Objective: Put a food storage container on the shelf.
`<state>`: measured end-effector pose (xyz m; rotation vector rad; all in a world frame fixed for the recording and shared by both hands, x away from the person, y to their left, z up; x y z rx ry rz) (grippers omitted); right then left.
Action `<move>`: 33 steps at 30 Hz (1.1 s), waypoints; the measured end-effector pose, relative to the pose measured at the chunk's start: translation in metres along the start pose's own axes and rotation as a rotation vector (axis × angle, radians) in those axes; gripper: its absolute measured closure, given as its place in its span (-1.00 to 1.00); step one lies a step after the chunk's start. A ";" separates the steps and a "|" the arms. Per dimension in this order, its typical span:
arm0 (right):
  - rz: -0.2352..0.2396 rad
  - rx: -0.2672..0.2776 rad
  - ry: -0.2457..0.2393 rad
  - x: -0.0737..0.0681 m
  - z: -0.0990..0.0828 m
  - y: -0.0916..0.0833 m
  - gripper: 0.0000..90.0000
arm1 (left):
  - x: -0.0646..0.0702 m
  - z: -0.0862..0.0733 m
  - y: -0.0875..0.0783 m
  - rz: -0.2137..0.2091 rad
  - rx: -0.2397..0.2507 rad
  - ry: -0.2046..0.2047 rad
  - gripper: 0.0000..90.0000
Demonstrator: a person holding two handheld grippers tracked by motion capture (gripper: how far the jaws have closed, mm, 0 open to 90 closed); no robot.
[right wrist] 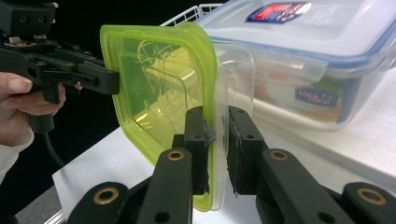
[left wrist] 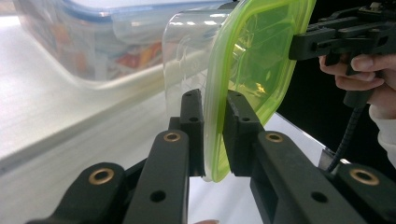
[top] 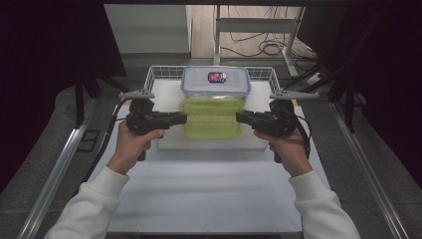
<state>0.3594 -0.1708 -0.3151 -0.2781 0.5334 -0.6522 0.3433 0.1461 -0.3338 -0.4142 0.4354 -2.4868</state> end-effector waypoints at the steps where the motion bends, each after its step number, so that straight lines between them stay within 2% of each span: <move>1: 0.000 0.002 -0.002 0.000 0.002 0.000 0.75 | -0.001 0.002 0.000 0.001 -0.001 0.001 0.77; 18: -0.014 0.032 -0.002 0.005 0.035 -0.002 0.75 | -0.018 0.042 0.004 -0.004 -0.004 0.030 0.77; 24: -0.029 0.037 0.003 0.010 0.060 0.002 0.75 | -0.035 0.064 0.009 -0.012 -0.003 0.018 0.77; 28: -0.032 0.037 0.031 0.019 0.079 0.007 0.76 | -0.046 0.080 0.013 -0.028 0.012 -0.004 0.77; 30: -0.031 0.037 0.041 0.023 0.085 0.010 0.76 | -0.050 0.085 0.014 -0.020 0.005 -0.009 0.77; 33: -0.024 0.034 0.048 0.025 0.092 0.011 0.76 | -0.053 0.090 0.013 -0.031 0.006 -0.017 0.77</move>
Point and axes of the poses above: each handheld gripper's, and its own axes: y roughly forward along the jaws, z roughly out of its top, x roughly to its right, the point moved 2 cm from there along y, roughly forward along the jaws, and after that the axes turned 9 degrees about y, right-handed, at the moved point
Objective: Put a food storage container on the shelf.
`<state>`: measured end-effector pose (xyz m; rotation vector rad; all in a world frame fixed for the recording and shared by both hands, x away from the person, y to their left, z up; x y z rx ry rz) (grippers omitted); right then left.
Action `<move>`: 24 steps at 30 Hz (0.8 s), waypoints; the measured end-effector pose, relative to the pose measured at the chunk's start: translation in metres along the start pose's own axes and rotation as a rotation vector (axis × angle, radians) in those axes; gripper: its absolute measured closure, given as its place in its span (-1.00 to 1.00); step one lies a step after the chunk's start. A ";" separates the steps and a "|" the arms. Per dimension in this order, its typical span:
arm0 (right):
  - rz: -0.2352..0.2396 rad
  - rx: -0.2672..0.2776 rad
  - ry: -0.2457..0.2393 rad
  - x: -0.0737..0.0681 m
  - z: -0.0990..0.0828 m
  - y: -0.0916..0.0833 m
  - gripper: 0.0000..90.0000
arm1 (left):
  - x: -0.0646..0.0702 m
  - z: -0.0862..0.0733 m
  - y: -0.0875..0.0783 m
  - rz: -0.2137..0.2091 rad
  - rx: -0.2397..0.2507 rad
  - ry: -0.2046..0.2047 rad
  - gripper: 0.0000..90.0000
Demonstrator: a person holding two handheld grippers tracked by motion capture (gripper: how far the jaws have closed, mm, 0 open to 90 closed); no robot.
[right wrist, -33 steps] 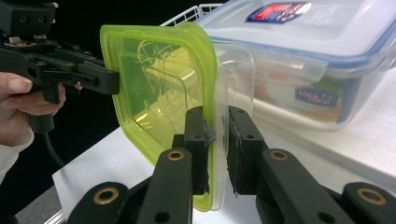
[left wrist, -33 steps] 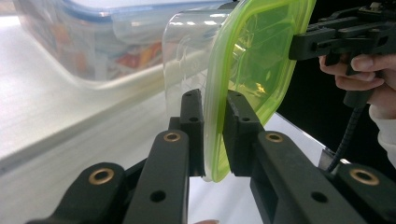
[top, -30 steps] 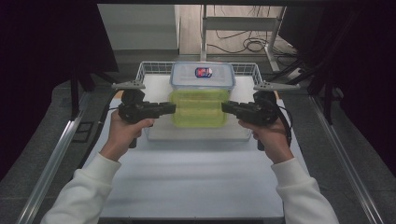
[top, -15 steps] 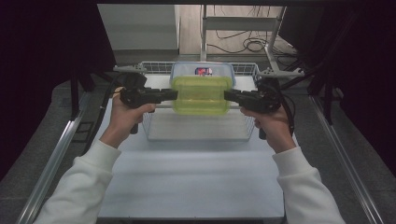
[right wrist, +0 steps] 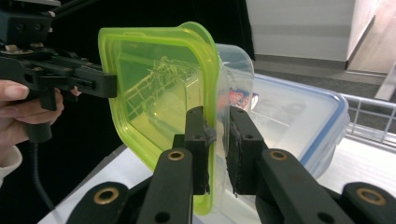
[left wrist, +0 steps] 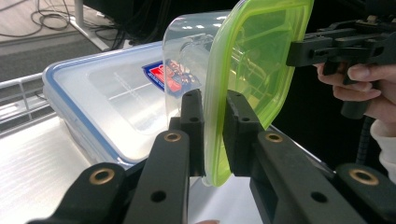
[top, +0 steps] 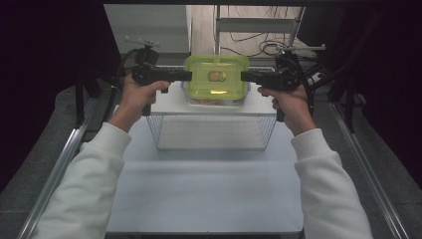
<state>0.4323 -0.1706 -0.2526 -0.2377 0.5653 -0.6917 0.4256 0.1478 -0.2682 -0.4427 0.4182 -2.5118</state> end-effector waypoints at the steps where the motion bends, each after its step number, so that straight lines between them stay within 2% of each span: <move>1: 0.004 -0.001 0.000 0.000 0.002 0.000 0.76 | 0.000 0.002 -0.001 0.002 0.001 -0.004 0.77; 3: 0.007 -0.001 0.006 0.001 0.005 0.002 0.76 | -0.003 0.007 -0.001 0.008 0.003 0.002 0.77; 7: -0.007 -0.009 0.034 0.006 0.012 0.009 0.76 | -0.013 0.013 0.005 0.020 -0.007 -0.032 0.77; 12: -0.029 -0.038 0.066 0.017 0.018 0.018 0.74 | -0.022 0.015 0.014 0.029 -0.018 -0.053 0.77; 15: -0.021 -0.029 0.091 0.020 0.019 0.021 0.72 | -0.025 0.014 0.017 0.031 -0.008 -0.082 0.75; 24: -0.028 -0.015 0.120 0.028 0.016 0.032 0.60 | -0.028 0.013 0.029 0.064 -0.005 -0.139 0.50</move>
Point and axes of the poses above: each handheld gripper's, and its own axes: y roughly forward along the jaws, z roughly out of its top, x roughly to its right, the point moved 2 cm from there along y, roughly forward along the jaws, and after that the axes turned 9 degrees about y, right-handed, at the moved point
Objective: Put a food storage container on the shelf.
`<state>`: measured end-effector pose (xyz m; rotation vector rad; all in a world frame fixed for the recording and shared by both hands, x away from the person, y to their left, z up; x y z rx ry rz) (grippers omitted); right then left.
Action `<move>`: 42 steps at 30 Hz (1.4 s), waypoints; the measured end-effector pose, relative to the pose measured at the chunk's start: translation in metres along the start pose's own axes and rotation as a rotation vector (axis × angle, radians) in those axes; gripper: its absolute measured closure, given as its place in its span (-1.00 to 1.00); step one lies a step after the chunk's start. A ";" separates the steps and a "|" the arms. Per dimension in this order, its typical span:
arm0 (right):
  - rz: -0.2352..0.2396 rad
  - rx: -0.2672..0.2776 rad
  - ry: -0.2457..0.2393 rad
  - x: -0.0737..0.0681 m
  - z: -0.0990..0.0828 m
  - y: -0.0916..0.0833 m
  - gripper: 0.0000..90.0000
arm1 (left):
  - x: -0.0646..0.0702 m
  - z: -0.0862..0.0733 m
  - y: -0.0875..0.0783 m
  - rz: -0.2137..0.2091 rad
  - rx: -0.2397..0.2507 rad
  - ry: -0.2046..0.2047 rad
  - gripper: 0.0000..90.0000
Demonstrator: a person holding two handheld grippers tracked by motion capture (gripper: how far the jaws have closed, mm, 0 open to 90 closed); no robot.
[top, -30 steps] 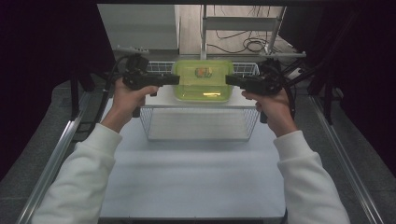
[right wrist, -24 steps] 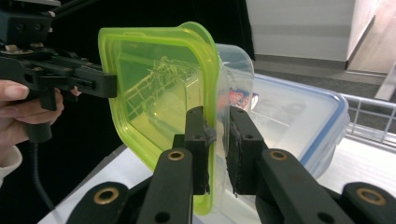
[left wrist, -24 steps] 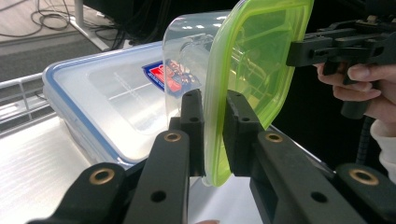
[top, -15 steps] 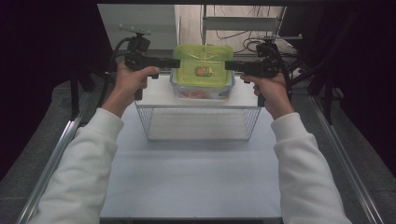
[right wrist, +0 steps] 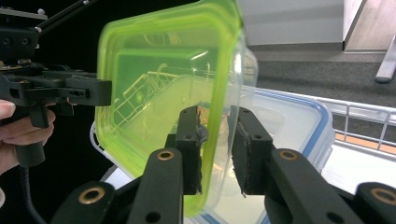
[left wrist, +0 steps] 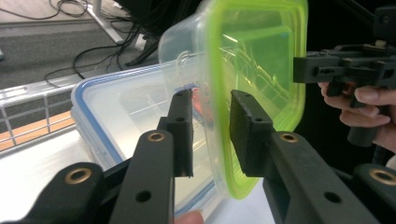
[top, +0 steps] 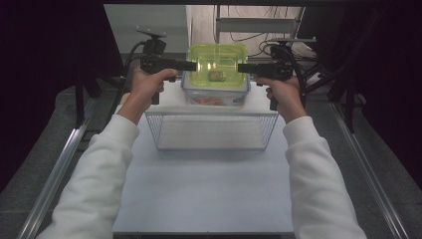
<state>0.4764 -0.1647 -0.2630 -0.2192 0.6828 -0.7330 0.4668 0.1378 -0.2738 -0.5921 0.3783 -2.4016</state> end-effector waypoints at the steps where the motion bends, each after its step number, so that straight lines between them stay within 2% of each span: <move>1: 0.000 -0.004 0.006 0.001 -0.001 0.001 0.57 | -0.001 0.000 0.001 0.005 0.006 -0.005 0.44; 4: -0.003 -0.005 0.021 0.003 -0.002 0.004 0.49 | -0.003 0.001 0.005 0.005 0.007 -0.025 0.28; 9: -0.004 -0.001 0.039 0.006 -0.005 0.004 0.26 | -0.004 -0.001 0.010 -0.012 -0.010 -0.026 0.01; 12: -0.014 0.011 0.035 0.006 -0.005 0.001 0.16 | -0.006 0.000 0.011 0.000 0.013 -0.033 -0.32; 14: -0.019 0.023 0.032 0.006 -0.006 -0.002 0.09 | -0.008 0.001 0.010 0.009 0.033 -0.038 -0.47; 17: -0.019 0.029 0.014 0.006 -0.006 -0.005 0.02 | -0.010 0.002 0.008 0.008 0.039 -0.048 -0.57; 24: 0.016 0.051 0.005 0.006 -0.010 -0.021 -0.07 | -0.001 -0.007 -0.004 0.012 0.021 -0.015 -0.61; 27: 0.035 0.048 -0.007 0.008 -0.017 -0.030 -0.11 | 0.005 -0.019 -0.017 0.020 0.019 0.001 -0.62; 29: 0.040 0.036 -0.013 0.010 -0.024 -0.037 -0.14 | 0.009 -0.029 -0.028 0.011 0.021 0.014 -0.62; 34: 0.059 0.026 -0.048 0.014 -0.049 -0.057 -0.19 | 0.024 -0.062 -0.051 0.022 0.011 0.069 -0.63; 35: 0.058 0.022 -0.056 0.016 -0.055 -0.060 -0.19 | 0.026 -0.070 -0.054 0.030 0.008 0.079 -0.63; 38: 0.039 0.002 -0.088 0.019 -0.077 -0.069 -0.21 | 0.033 -0.093 -0.061 0.004 0.011 0.079 -0.63; 42: 0.036 -0.037 -0.112 0.025 -0.113 -0.073 -0.23 | 0.040 -0.129 -0.065 -0.003 -0.010 0.099 -0.61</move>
Point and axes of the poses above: each handheld gripper's, and its own axes: y roughly forward along the jaws, z roughly out of its top, x roughly to its right, the point moved 2 cm from there along y, roughly forward along the jaws, and after that the axes turned 9 degrees about y, right-handed, at the moved point
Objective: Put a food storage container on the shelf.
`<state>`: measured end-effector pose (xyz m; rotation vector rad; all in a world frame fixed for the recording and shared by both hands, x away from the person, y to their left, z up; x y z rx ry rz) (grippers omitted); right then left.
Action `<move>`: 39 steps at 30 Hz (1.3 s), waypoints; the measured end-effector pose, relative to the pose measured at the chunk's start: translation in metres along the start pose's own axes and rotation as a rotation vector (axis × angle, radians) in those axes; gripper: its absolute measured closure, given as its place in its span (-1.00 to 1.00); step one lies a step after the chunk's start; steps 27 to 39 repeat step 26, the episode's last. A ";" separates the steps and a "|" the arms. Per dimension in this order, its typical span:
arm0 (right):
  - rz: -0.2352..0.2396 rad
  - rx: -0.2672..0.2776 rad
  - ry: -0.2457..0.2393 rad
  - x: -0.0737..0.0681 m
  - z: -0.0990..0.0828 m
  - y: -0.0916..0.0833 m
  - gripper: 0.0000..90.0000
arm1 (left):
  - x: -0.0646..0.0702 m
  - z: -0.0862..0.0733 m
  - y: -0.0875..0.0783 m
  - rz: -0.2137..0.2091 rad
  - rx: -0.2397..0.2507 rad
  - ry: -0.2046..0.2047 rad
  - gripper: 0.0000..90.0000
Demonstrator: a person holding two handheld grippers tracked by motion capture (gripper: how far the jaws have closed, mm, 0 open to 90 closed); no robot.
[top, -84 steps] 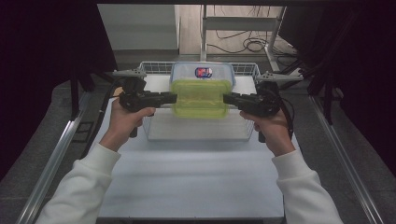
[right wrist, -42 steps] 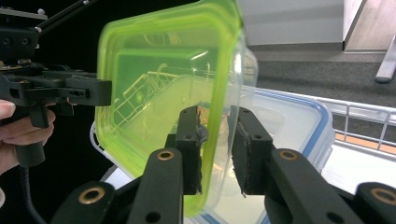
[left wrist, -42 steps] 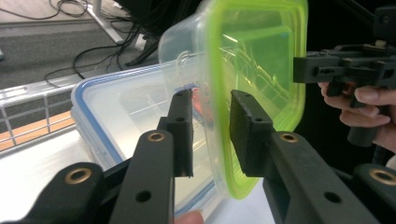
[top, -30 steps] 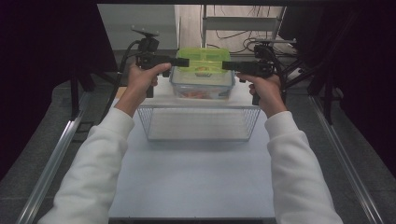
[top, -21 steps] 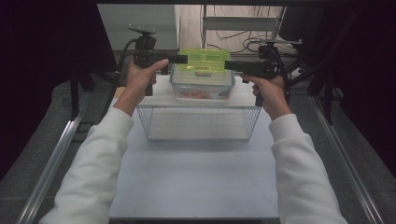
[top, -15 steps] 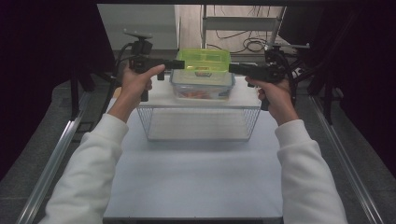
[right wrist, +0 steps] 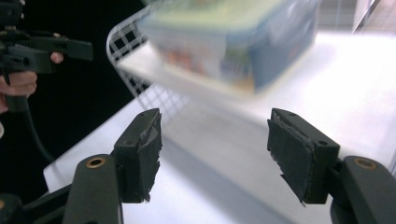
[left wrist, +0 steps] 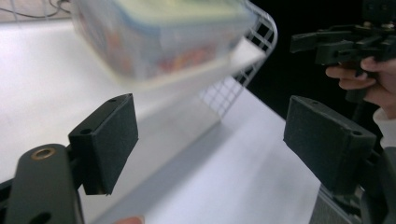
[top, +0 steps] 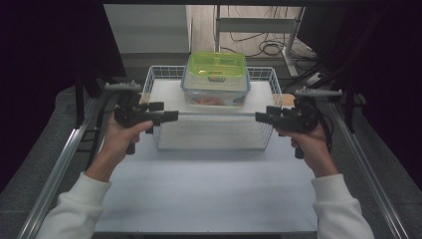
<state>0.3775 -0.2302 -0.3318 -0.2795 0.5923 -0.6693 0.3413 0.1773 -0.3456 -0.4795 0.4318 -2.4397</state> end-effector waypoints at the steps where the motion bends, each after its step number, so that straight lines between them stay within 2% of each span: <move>1: 0.007 -0.006 0.000 0.001 -0.009 -0.001 -0.23 | 0.001 -0.009 0.000 -0.008 -0.004 0.003 -0.60; 6: 0.035 -0.034 0.020 0.008 -0.055 -0.001 -0.23 | 0.009 -0.051 0.001 -0.007 -0.048 0.016 -0.58; 9: 0.032 -0.065 0.032 0.014 -0.082 0.002 -0.24 | 0.012 -0.074 0.003 0.003 -0.070 0.024 -0.57; 10: 0.033 -0.075 0.037 0.016 -0.090 0.004 -0.24 | 0.012 -0.081 0.005 -0.005 -0.083 0.024 -0.55; 15: 0.018 -0.140 0.045 0.025 -0.120 0.012 -0.25 | 0.012 -0.109 0.011 -0.008 -0.137 0.016 -0.55; 18: 0.008 -0.157 0.046 0.027 -0.123 0.014 -0.26 | 0.011 -0.115 0.011 -0.017 -0.125 0.002 -0.54; 24: 0.006 -0.115 0.033 0.025 -0.121 0.008 -0.30 | 0.012 -0.117 0.009 -0.029 -0.098 -0.004 -0.53; 39: -0.003 -0.107 0.030 0.025 -0.123 0.007 -0.32 | 0.011 -0.119 0.009 -0.030 -0.104 -0.002 -0.53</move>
Point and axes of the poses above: each handheld gripper's, and its own axes: y roughly forward along the jaws, z roughly out of its top, x roughly to its right, the point moved 2 cm from there along y, roughly forward along the jaws, and after that the axes turned 9 degrees about y, right-handed, at the moved point
